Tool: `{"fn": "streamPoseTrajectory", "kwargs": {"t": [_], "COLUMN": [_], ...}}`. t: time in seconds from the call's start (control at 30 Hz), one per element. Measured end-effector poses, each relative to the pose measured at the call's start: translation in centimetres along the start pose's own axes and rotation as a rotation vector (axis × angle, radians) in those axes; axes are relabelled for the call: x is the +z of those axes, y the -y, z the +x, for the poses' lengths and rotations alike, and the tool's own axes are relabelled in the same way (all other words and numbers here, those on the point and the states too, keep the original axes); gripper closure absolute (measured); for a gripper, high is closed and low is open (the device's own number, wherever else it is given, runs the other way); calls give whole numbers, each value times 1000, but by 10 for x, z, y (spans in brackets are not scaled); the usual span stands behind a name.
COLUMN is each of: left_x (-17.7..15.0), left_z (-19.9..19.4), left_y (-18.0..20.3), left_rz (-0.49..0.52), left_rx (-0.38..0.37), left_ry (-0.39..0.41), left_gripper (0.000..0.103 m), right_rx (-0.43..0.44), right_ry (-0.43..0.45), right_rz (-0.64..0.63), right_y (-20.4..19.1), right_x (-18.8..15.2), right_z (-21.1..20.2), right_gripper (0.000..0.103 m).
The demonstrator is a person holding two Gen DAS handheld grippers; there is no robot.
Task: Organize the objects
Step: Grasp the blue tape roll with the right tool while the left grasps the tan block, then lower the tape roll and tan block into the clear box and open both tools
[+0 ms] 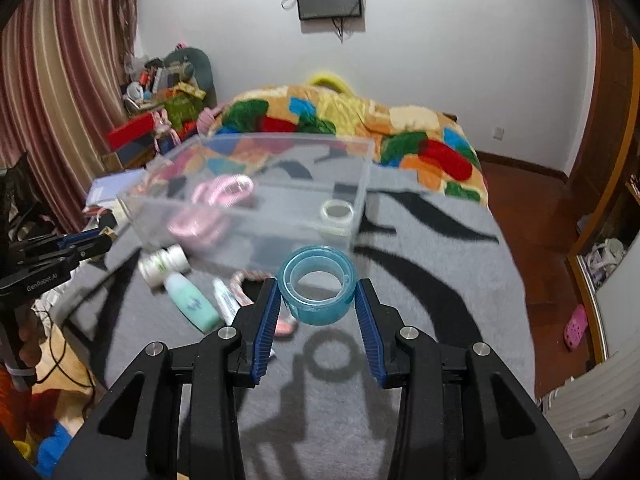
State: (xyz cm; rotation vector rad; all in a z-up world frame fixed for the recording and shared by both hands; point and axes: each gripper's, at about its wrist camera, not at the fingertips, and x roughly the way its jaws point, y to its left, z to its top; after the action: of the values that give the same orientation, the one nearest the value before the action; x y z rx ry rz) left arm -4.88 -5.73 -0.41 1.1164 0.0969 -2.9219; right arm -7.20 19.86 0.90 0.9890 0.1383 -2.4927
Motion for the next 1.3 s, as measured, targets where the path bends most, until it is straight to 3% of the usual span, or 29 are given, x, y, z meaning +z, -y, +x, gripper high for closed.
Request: {"fn": "streamPoseTrajectory", "kwargs": {"t": [0.2, 0.47, 1.03, 1.3], "left_x": [27, 57, 70, 71], "left_z": [-11, -2, 75, 75], "left_y": [10, 29, 39, 43], "left_rz": [9, 35, 39, 48], "left_rx": [-29, -64, -67, -68], "left_ry": [78, 109, -41, -41], "left_gripper": [80, 80, 80, 79], "right_rx": [33, 46, 28, 37], "right_ry": [75, 122, -46, -77], "right_rz": [-33, -64, -63, -66], "right_y": [-18, -39, -41, -42], "right_x": [26, 59, 76, 72], "right_z": [-9, 3, 91, 99], "right_gripper": [68, 68, 67, 67]}}
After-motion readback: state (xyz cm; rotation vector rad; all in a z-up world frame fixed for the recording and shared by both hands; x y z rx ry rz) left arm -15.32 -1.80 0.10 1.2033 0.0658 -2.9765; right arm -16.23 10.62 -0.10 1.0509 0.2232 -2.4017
